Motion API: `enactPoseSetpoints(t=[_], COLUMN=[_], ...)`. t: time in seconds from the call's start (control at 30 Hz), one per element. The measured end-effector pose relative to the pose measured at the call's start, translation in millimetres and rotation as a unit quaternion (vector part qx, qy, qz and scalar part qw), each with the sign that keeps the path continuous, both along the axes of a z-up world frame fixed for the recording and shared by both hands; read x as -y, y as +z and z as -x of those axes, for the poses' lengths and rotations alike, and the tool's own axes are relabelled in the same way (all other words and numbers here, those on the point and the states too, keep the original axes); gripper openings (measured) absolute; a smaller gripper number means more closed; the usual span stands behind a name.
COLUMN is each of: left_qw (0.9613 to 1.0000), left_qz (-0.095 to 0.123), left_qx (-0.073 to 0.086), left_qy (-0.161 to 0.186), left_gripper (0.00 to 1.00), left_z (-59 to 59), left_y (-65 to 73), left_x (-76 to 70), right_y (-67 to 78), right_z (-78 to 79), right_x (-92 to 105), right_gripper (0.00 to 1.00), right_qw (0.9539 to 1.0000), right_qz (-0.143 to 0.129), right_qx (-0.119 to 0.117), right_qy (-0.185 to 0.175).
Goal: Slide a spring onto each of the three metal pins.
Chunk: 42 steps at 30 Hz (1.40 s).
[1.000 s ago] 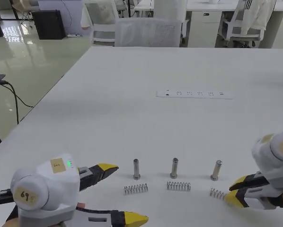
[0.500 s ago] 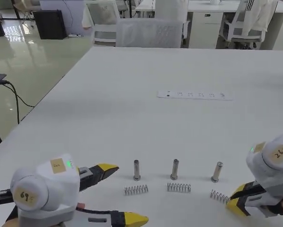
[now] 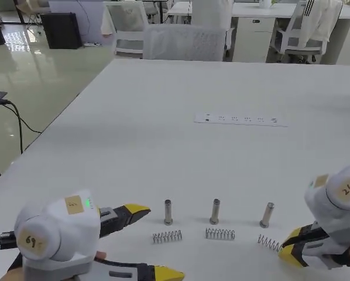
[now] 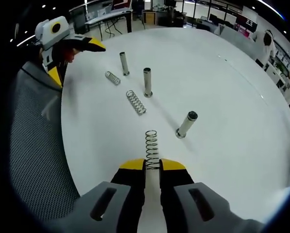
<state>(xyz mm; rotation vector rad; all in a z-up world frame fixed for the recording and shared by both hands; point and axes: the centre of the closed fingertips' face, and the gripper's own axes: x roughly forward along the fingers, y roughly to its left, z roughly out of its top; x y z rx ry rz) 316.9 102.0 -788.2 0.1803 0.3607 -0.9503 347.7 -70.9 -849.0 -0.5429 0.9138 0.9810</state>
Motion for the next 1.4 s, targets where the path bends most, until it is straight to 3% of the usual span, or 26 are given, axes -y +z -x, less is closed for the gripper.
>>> enactPoseSetpoints(t=[0.3, 0.57, 1.03, 1.4], left_qw=[0.9991, 0.9969, 0.9938, 0.9895], left_qz=[-0.001, -0.004, -0.004, -0.015], left_qx=[0.003, 0.006, -0.012, 0.001], left_qy=[-0.042, -0.078, -0.111, -0.144], left_gripper=[0.64, 0.6, 0.46, 0.31], left_z=[-5.1, -10.6, -18.2, -11.1], left_y=[12.1, 18.6, 10.1, 8.6], left_x=[17.1, 37.8, 61.0, 78.4], right_y=[22.8, 41.2, 52.9, 57.4], right_z=[8.6, 8.2, 16.6, 23.7], right_x=[-16.5, -34.5, -58.6, -68.6], right_gripper=[0.08, 0.08, 0.08, 0.08], right_qw=[0.9993, 0.9965, 0.9888, 0.9836], right_qz=[-0.014, -0.008, 0.008, 0.019], right_qx=[0.002, 0.012, 0.009, 0.007], right_qy=[0.036, 0.082, 0.149, 0.179])
